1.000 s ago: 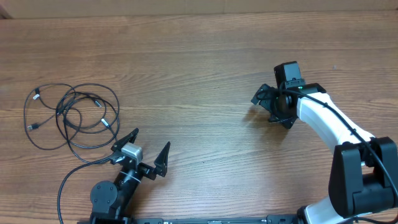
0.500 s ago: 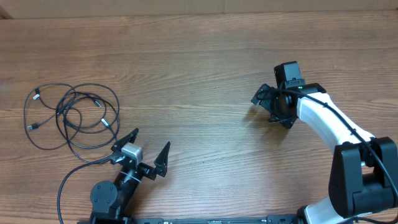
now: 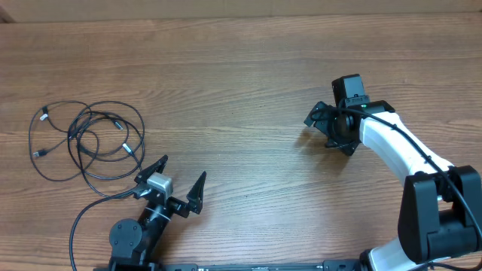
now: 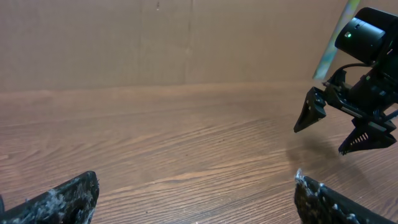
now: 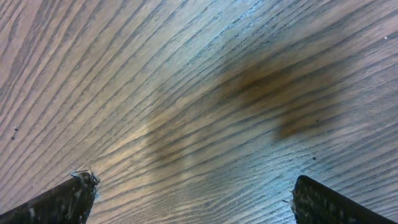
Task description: Untangle cables
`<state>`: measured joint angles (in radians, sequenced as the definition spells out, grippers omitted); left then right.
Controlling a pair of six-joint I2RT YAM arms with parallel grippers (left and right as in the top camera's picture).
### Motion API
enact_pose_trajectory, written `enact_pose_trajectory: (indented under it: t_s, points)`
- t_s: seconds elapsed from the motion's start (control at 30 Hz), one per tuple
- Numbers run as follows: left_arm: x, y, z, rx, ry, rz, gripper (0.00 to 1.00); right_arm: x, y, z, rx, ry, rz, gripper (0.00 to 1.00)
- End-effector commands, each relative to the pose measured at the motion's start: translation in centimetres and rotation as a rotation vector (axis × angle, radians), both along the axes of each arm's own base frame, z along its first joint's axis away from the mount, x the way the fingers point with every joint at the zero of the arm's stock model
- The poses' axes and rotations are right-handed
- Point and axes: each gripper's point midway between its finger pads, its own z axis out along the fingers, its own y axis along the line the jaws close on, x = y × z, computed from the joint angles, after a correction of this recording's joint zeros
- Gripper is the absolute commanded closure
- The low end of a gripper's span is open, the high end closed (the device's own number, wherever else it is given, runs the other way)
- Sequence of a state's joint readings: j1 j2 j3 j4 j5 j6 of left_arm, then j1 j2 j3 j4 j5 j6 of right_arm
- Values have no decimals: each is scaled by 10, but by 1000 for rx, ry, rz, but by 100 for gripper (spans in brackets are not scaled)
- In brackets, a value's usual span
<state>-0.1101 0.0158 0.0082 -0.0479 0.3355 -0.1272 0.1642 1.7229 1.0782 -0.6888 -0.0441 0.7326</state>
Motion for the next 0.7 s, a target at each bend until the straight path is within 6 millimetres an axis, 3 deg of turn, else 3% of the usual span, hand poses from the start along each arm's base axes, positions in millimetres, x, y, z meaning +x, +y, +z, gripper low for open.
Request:
enact_pose_trajectory:
  t_s: [0.0, 0.47, 0.57, 0.67]
  points:
    - [0, 0, 1, 13, -15, 2, 1, 6, -2, 11, -4, -38, -2, 0]
    - [0, 0, 1, 13, -15, 2, 0, 6, -2, 9, -5, -34, -2, 0]
    - [0, 0, 1, 13, -15, 2, 0, 8, -1, 26, 3, -82, 1, 0]
    - [0, 0, 1, 13, -15, 2, 0, 10, 0, 72, 24, -207, 0, 0]
